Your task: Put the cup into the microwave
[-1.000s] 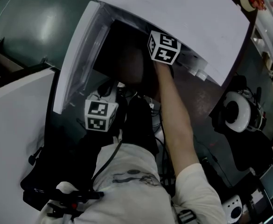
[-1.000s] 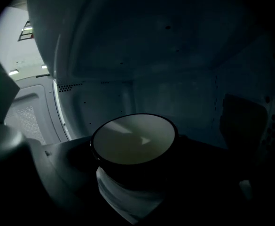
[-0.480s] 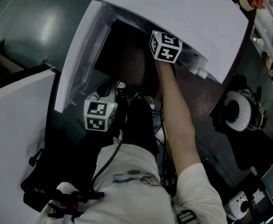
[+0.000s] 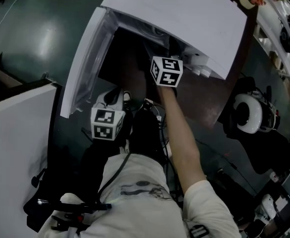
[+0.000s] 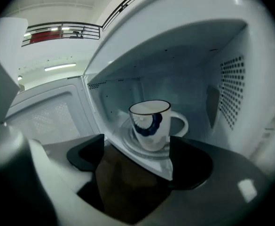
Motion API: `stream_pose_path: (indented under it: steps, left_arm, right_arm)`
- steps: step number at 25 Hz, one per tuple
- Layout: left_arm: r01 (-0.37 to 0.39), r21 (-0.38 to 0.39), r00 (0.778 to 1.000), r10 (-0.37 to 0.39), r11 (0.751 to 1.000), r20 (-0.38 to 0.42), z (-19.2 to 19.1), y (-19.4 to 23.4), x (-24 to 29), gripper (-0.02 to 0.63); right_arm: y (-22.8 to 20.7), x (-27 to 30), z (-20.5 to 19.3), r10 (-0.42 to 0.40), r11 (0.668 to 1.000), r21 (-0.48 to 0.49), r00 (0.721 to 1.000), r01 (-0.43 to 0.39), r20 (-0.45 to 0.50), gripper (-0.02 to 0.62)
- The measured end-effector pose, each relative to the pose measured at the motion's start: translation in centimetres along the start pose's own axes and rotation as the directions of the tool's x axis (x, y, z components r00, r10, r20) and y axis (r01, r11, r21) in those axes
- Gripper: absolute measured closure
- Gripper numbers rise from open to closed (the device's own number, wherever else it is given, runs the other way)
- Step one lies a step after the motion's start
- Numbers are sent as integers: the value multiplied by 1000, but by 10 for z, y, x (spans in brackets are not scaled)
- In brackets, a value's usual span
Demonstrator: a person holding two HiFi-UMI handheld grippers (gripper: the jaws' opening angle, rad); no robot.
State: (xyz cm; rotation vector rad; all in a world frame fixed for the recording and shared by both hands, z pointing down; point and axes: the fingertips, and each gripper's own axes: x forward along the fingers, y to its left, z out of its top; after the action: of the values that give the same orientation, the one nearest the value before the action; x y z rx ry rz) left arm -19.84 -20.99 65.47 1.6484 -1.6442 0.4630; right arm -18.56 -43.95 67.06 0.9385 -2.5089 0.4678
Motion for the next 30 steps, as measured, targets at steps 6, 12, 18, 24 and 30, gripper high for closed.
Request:
stream_pose_path:
  steps: [6, 12, 18, 24, 30]
  left_arm:
    - [33, 36, 999, -34, 999, 29, 15, -11, -12, 606]
    - [88, 120, 985, -104, 989, 138, 66, -32, -20, 606]
    - [154, 166, 955, -190, 974, 227, 88, -62, -40, 606]
    - [222, 222, 936, -271, 950, 225, 82, -84, -56, 606]
    - [240, 214, 935, -285, 947, 212, 55, -92, -63, 606]
  right_arm:
    - [21, -87, -19, -70, 997, 32, 998, 70, -10, 298]
    - [21, -176, 14, -197, 980, 32, 973, 195, 117, 594]
    - [25, -238, 21, -236, 971, 2, 958, 239, 160, 594]
    - [31, -281, 10, -292, 956, 32, 941, 291, 171, 594]
    - [41, -307, -8, -297, 955, 52, 938, 293, 176, 594]
